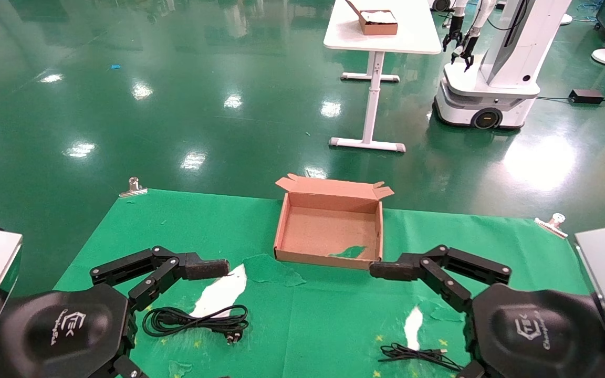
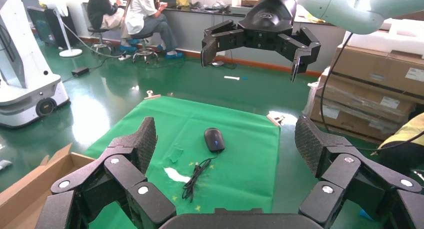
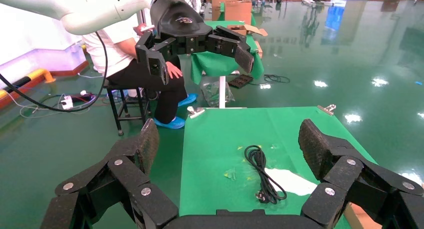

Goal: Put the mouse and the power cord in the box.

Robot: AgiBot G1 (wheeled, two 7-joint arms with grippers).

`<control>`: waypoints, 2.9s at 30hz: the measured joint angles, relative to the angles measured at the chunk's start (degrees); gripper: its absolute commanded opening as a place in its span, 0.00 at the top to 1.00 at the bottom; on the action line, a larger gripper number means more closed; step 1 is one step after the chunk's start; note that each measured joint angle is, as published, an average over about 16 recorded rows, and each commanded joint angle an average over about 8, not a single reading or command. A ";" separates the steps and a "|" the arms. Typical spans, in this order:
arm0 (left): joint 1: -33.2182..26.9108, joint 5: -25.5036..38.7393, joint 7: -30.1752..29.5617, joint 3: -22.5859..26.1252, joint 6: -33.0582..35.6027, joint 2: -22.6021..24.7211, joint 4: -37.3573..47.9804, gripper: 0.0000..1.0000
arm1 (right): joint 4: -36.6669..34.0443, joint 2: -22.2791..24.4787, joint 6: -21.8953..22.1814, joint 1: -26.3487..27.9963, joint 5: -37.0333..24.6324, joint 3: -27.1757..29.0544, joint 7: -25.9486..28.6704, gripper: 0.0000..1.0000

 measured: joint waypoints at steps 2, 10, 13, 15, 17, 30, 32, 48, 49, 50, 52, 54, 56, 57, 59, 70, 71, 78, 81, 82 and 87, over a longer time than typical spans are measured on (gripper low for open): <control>0.00 0.00 0.00 0.00 0.00 0.00 0.00 0.00 | 0.00 0.00 0.00 0.00 0.00 0.00 0.00 0.00; 0.03 0.01 -0.01 0.00 0.02 -0.02 0.00 0.00 | 0.02 0.01 -0.01 -0.01 0.02 0.01 0.00 0.00; 0.06 0.46 -0.19 0.21 -0.03 -0.15 -0.03 0.00 | 0.00 0.00 -0.03 -0.04 0.00 -0.01 -0.02 0.00; -0.02 1.28 -0.64 0.63 -0.11 -0.30 -0.16 0.00 | 0.05 0.08 -0.06 -0.14 -0.33 -0.10 -0.22 0.00; -0.33 2.66 -1.41 1.35 -0.15 -0.44 -0.37 0.00 | 0.21 0.26 -0.05 -0.23 -1.11 -0.28 -0.65 0.00; -11.54 28.58 -10.42 14.64 2.02 4.85 2.79 0.00 | 2.58 0.88 2.49 1.20 -18.90 -5.10 -6.05 0.00; -13.94 33.36 -11.30 16.94 2.36 6.70 4.56 0.00 | 2.91 0.64 3.21 1.73 -22.23 -6.11 -6.69 0.00; -22.11 51.90 -13.29 24.81 0.14 15.81 12.89 0.00 | 2.92 -0.86 5.26 3.70 -30.46 -8.87 -7.64 0.00; -22.48 53.21 -13.63 25.32 -0.36 16.48 13.19 0.00 | 2.88 -0.81 5.22 3.74 -30.39 -8.82 -7.63 0.00; -22.88 54.64 -13.98 25.88 -0.91 17.23 13.57 0.00 | 2.85 -0.75 5.18 3.78 -30.31 -8.77 -7.63 0.00; -23.90 58.10 -14.70 27.21 -2.21 19.08 14.80 0.00 | 2.80 -0.61 5.14 3.86 -30.26 -8.71 -7.66 0.00; -24.97 61.74 -15.37 28.63 -3.74 21.15 16.32 0.00 | 2.80 -0.40 5.06 3.89 -30.12 -8.60 -7.63 0.00; -26.10 65.61 -15.99 30.16 -5.43 23.43 18.18 0.00 | 2.84 -0.14 4.98 3.91 -29.96 -8.47 -7.57 0.00; -26.67 67.51 -16.26 30.92 -6.30 24.60 19.28 0.00 | 2.88 0.00 4.95 3.92 -29.87 -8.40 -7.52 0.00; -27.71 71.03 -16.63 32.33 -8.03 26.87 21.68 0.00 | 2.95 0.30 4.92 3.93 -29.74 -8.26 -7.40 0.00; -30.99 82.24 -15.66 37.16 -15.44 35.63 34.26 0.00 | 3.13 1.31 4.86 3.73 -29.35 -7.90 -6.90 0.00; -31.13 82.76 -15.53 37.41 -15.91 36.14 35.15 0.00 | 3.14 1.33 4.86 3.75 -29.43 -7.92 -6.91 0.00; -31.77 84.84 -14.85 38.41 -18.47 38.77 40.14 0.00 | 3.37 0.84 5.15 4.36 -33.92 -9.50 -7.84 0.00; -31.96 85.19 -14.55 38.60 -19.16 39.45 41.60 0.00 | 3.39 0.00 5.72 4.94 -38.15 -10.99 -8.01 0.00; -32.02 85.27 -14.46 38.66 -19.33 39.63 42.01 0.00 | 3.35 -0.39 5.97 5.20 -39.85 -11.58 -7.98 0.00; -32.37 85.42 -14.05 38.83 -19.83 40.27 43.57 0.00 | 2.33 -3.49 7.55 6.94 -49.95 -15.18 -7.35 0.00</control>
